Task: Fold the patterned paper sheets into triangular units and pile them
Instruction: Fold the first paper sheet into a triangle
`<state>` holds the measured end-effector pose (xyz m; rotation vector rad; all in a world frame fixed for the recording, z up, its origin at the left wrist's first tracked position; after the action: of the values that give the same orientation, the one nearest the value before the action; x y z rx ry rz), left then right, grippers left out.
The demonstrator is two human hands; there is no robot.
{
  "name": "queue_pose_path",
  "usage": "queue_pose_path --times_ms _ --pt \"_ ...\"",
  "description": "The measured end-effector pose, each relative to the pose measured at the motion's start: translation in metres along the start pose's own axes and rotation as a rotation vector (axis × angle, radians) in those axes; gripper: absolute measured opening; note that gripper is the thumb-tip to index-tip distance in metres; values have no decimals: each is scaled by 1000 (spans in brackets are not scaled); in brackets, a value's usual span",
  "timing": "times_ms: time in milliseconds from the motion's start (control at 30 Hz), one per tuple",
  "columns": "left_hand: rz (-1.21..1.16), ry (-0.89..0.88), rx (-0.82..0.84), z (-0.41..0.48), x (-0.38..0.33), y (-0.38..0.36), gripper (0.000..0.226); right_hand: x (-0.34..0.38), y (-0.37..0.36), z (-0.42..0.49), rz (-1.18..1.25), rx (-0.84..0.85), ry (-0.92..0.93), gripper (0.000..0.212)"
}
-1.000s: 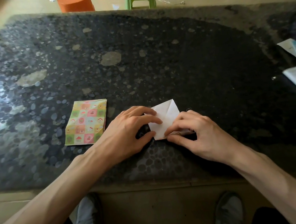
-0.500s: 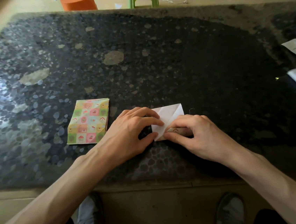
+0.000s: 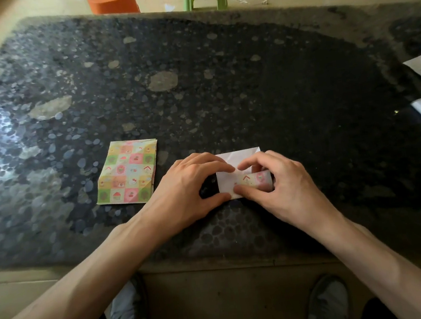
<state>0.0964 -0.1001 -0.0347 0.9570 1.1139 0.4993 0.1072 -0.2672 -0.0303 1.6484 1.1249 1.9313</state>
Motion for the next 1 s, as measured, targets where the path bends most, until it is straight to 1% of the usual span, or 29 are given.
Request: queue_pose_path --times_ms 200,567,700,867,1000 --pt "-4 10 2 1 1 0 46 -2 -1 -2 -58 -58 -37 28" --pt "4 6 12 0 3 -2 49 -3 -2 -2 -137 -31 -124 30" --pt "-53 47 -31 -1 2 -1 48 -3 -3 -2 -114 -32 -120 31" --pt "45 46 -42 -2 -6 -4 56 -2 -4 -4 -111 -27 -113 34" --pt "23 40 -13 1 -3 -2 55 -4 -6 -3 -147 -26 -120 37"
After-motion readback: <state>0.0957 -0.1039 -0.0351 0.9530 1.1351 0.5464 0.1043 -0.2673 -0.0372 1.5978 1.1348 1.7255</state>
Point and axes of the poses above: each hand's wrist, its own z-axis towards the middle knuckle, its own y-axis out of the back of the hand, x = y × z, the point moved 8 cm from there along z, towards the middle knuckle, and after that the axes turned 1 degree about x, right-handed, at the moved point
